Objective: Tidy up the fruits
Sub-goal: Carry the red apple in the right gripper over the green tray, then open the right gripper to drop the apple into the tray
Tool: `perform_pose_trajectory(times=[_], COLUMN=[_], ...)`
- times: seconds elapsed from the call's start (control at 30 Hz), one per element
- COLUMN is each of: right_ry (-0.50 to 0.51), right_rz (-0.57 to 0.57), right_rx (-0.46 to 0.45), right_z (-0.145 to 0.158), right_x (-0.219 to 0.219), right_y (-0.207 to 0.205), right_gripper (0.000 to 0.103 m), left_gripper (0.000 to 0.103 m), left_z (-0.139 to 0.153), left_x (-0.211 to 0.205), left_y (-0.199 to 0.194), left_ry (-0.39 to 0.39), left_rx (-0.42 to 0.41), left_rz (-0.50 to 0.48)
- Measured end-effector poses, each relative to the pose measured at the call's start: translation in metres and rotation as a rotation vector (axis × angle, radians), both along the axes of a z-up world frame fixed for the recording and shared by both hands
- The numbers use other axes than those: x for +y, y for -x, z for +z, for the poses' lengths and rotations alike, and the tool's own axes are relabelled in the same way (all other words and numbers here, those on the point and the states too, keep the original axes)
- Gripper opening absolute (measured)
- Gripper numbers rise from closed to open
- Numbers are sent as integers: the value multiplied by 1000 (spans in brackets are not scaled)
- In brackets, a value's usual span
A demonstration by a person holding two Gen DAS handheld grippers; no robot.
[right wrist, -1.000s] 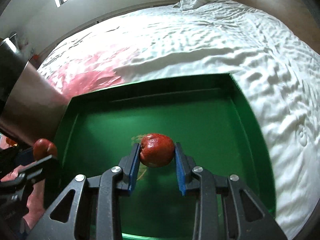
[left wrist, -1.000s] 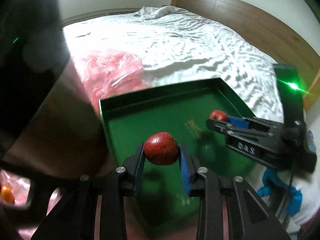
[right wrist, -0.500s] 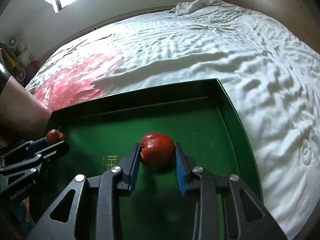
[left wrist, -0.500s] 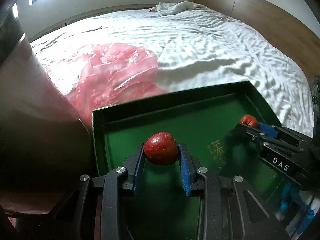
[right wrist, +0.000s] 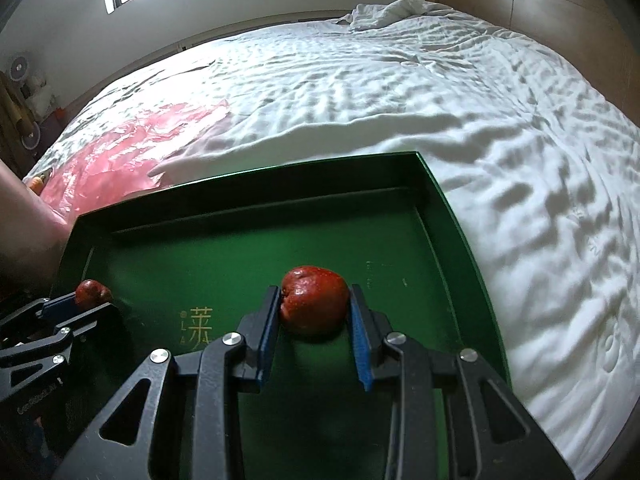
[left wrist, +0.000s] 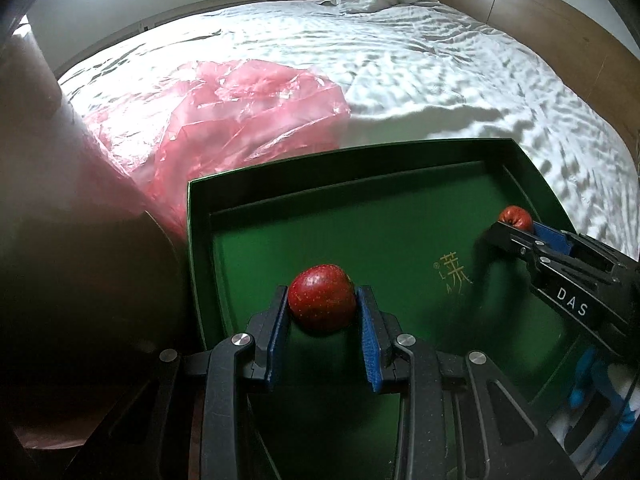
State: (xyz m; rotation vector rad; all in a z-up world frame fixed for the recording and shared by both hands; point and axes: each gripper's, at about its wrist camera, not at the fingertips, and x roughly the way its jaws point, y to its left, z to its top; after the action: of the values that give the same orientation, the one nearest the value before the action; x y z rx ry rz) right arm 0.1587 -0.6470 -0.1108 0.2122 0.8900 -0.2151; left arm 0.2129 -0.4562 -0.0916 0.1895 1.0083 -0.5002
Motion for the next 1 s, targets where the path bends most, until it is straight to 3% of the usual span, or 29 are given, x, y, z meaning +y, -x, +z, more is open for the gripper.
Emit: perform_pose_trajectory(times=[0.13, 0.2, 0.3, 0.37, 0.7, 1.0], right_ry=[20, 30, 37, 49, 80, 105], right_rz=[5, 9, 6, 5, -22, -56], right_rx=[15, 24, 25, 24, 2, 4], right_z=[0, 0, 2, 5, 34, 55], right_x=[2, 4, 5, 6, 12, 24], right_y=[-2, -3, -3, -1, 16, 38], right_gripper=[57, 78, 97, 103, 103, 103], left_gripper=[29, 32, 37, 40, 54, 54], left_z=[1, 3, 5, 8, 41, 63], left_x=[0, -1, -2, -4, -1, 9], left_y=[-2, -2, -1, 3, 26, 53], left_ry=[-9, -14, -15, -22, -27, -13], left_rx=[10, 19, 28, 14, -80, -115], left_rz=[3, 1, 0, -7, -49, -103])
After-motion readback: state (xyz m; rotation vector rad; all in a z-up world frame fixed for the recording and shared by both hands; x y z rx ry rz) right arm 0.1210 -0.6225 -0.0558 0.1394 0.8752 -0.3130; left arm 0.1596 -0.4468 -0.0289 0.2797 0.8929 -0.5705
